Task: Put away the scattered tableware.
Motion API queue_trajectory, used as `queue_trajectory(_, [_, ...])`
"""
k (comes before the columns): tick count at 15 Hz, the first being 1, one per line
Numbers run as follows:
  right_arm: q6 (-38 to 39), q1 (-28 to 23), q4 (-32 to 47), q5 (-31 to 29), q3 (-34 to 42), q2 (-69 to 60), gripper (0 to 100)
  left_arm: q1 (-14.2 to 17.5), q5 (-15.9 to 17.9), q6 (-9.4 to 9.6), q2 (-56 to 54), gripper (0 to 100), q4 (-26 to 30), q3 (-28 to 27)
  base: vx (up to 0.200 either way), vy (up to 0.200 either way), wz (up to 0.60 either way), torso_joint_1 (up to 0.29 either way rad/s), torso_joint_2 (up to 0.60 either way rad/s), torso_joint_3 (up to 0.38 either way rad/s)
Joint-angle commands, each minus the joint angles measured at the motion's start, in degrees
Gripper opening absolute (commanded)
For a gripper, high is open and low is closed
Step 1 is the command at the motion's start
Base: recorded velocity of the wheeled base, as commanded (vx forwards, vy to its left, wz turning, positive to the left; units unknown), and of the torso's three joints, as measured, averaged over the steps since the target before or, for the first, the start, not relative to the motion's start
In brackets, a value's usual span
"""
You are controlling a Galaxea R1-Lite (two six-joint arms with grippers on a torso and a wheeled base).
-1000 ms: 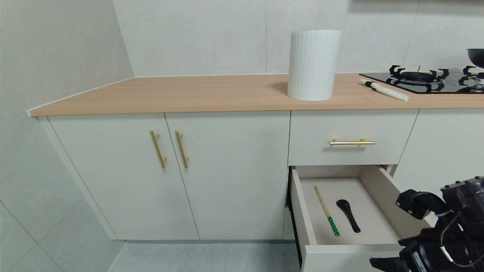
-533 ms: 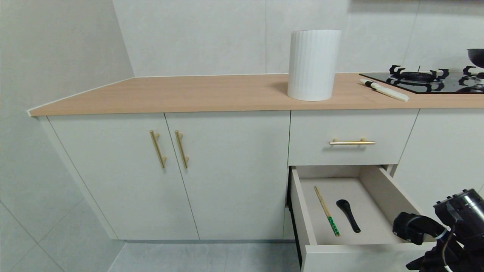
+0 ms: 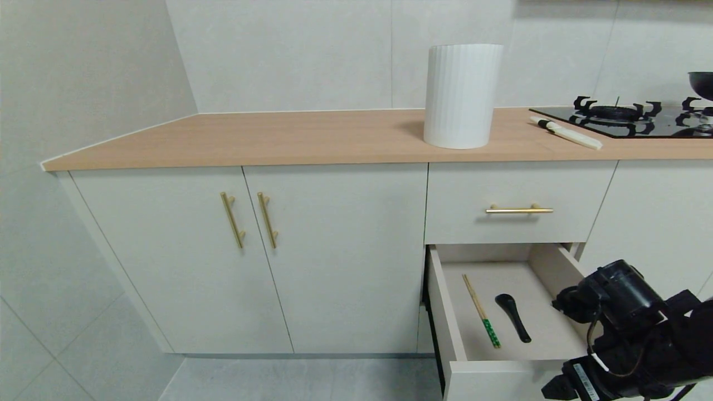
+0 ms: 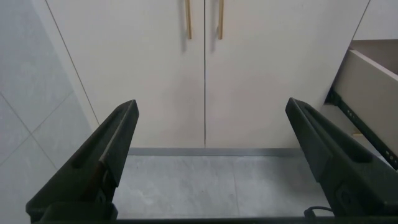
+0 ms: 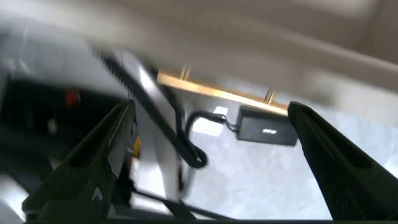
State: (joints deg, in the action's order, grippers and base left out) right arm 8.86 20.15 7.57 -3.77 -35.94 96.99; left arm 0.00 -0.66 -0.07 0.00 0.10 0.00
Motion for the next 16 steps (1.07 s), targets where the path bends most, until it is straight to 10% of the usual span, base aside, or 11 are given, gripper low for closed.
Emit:
queue_trajectory(1, [1.42,-0.02,-0.28,-0.63,-1.94,3.29,100,0.0,-0.04,-0.01,0.0,100,-0.01,0.0,0.0,0.0,0.0,0.0,0.0,0.0])
queue_trajectory(16, [4.85,-3.98,-17.15,-5.55,-5.99,13.05,100,0.0,-0.04,-0.01,0.0,100,-0.01,0.0,0.0,0.0,0.0,0.0,0.0,0.0])
